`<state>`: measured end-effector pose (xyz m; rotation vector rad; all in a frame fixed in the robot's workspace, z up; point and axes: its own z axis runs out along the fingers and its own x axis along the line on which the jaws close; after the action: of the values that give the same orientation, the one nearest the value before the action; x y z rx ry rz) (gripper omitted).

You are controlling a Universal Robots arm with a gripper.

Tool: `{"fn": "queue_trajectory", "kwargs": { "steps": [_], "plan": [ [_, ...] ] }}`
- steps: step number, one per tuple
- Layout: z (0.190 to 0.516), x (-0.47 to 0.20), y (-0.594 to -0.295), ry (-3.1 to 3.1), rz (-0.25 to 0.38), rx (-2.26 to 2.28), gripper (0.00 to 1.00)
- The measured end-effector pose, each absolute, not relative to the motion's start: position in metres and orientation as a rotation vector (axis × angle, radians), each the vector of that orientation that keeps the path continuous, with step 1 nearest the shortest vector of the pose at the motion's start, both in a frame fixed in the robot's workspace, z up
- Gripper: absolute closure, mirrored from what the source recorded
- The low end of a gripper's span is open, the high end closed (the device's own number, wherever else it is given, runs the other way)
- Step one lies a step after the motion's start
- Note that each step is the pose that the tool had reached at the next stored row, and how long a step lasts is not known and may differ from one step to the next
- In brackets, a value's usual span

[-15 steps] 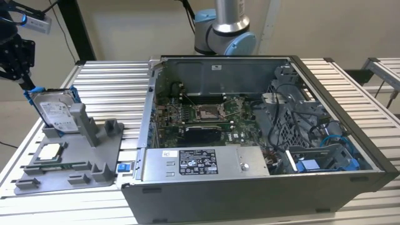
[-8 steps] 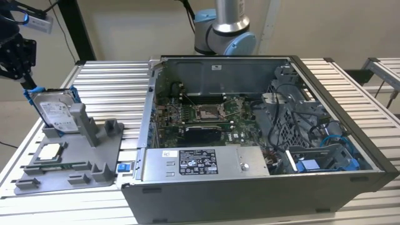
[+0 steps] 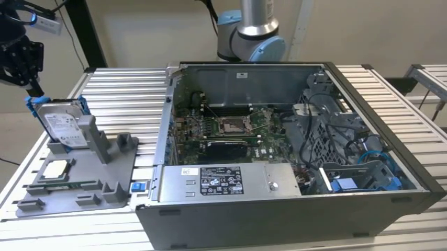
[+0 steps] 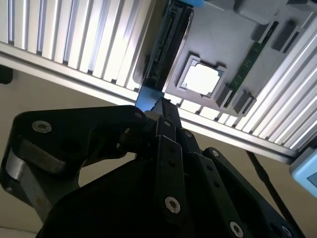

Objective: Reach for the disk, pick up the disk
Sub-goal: 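Pick up the disk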

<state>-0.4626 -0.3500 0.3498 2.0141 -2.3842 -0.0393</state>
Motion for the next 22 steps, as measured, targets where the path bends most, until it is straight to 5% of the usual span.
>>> {"fn": "queue_trajectory", "kwargs": {
  "steps": [7, 8, 22],
  "plan": [
    [0.3496, -0.4626, -0.343, -2.382, -0.039, 2.016, 1.0],
    [0.3496, -0.4625, -0.3429, -2.382, -0.039, 2.016, 0.0],
    [0.3455, -0.4625, -0.3419, -2.371, -0.039, 2.029, 0.0]
  ]
}}
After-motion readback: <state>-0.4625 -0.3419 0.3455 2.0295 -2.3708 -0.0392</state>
